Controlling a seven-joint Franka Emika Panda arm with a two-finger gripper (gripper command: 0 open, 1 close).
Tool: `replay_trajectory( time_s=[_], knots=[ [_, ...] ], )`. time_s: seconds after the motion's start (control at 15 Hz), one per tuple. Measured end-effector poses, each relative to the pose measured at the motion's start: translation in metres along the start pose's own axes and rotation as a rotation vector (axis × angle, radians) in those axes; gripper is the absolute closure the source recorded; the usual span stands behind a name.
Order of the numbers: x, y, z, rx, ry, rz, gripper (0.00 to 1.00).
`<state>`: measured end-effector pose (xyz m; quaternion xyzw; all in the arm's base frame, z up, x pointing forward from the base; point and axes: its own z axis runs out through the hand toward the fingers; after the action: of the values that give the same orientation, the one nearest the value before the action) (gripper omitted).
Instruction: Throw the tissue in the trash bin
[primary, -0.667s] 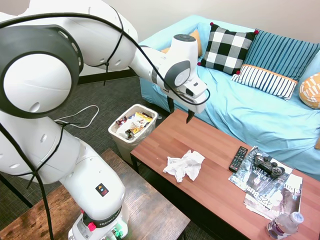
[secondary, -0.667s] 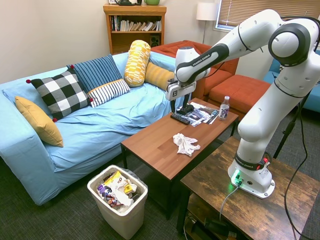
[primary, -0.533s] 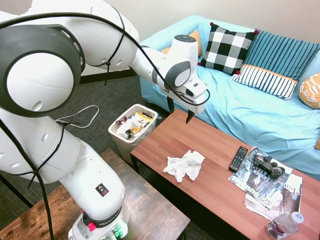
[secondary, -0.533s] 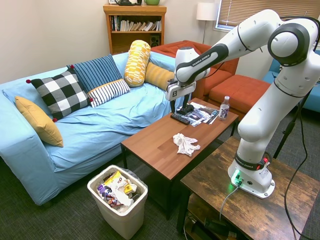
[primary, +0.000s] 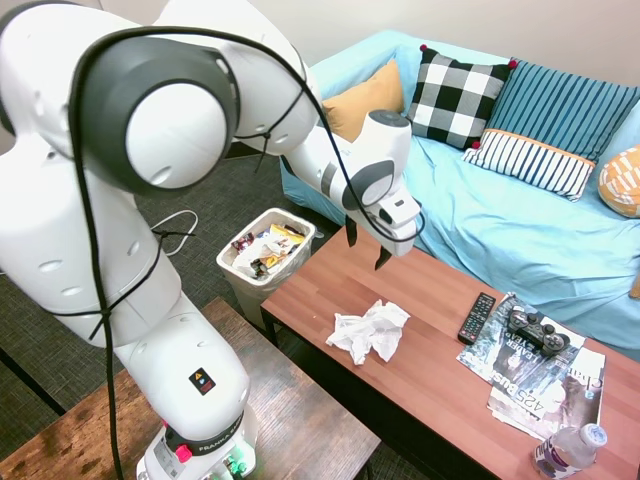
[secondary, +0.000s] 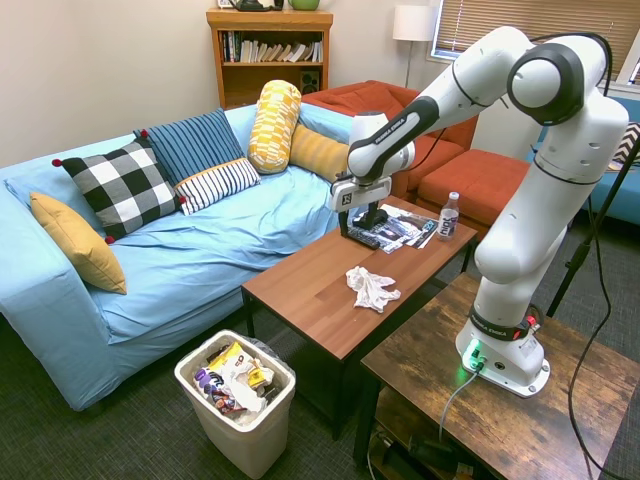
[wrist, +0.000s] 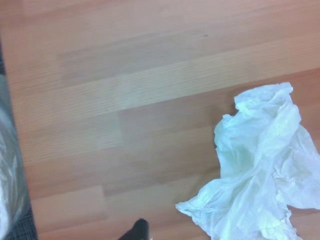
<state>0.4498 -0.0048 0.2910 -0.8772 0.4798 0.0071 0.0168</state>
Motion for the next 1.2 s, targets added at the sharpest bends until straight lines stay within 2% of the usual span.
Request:
replay_trajectory(
  time_s=[0.47,0.8,1.0,1.07,1.2],
  knots=[
    [0.054,-0.01,0.109,-0.07,-0.067,0.104,0.0],
    [0.065,-0.016,0.163,-0.136,-0.094,0.115,0.0],
    [0.074,-0.012,0.182,-0.166,-0.092,0.126,0.0],
    [0.077,-0.01,0.187,-0.173,-0.092,0.131,1.0],
    [0.083,-0.007,0.193,-0.177,-0.096,0.152,1.0]
  ],
)
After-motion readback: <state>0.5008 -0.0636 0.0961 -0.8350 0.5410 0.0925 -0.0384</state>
